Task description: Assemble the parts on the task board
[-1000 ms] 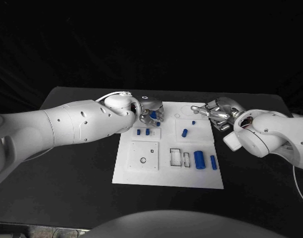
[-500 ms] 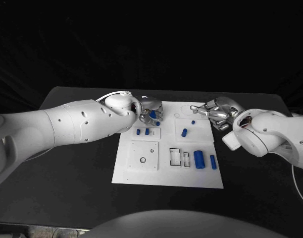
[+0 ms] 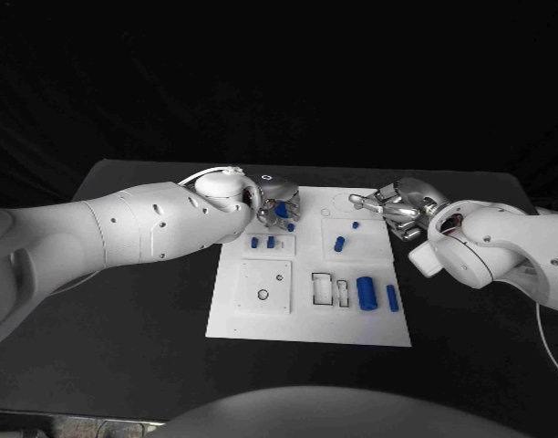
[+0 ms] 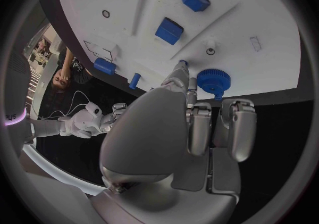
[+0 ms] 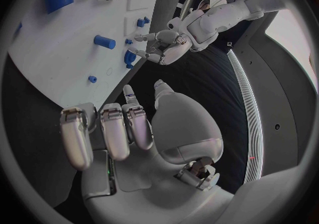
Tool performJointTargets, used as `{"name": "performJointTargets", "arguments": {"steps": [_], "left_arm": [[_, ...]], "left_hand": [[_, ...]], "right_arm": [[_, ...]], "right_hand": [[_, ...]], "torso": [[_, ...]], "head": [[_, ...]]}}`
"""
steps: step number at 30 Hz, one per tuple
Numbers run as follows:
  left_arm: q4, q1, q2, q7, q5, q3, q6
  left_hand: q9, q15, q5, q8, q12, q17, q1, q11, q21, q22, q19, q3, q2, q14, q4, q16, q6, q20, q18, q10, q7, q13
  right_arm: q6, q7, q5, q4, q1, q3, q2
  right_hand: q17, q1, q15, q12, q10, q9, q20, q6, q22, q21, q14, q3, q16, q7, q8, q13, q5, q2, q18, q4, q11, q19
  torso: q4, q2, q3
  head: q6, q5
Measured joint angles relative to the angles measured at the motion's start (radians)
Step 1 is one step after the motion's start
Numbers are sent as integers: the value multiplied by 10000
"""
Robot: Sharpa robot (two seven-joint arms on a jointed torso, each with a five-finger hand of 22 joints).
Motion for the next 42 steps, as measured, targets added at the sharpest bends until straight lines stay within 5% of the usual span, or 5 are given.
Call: {"name": "performJointTargets", "arguments": {"steps": [42], "left_arm": [[-214, -67, 293, 2, -37, 0, 461]], "left_hand": [[-33, -34, 0, 0, 0, 6, -40, -90, 0, -1, 0, 294, 40, 35, -18, 0, 145, 1, 0, 165, -70, 1]], "right_arm": [[34, -21, 30, 25, 0, 3, 12]], "right_hand": [[-2, 0, 0, 0, 0, 1, 0, 0, -5, 0, 0, 0, 0, 0, 0, 6, -1, 0, 0, 0, 0, 0]], "torso": [[-1, 2, -1]], "head": [[-81, 3]]}}
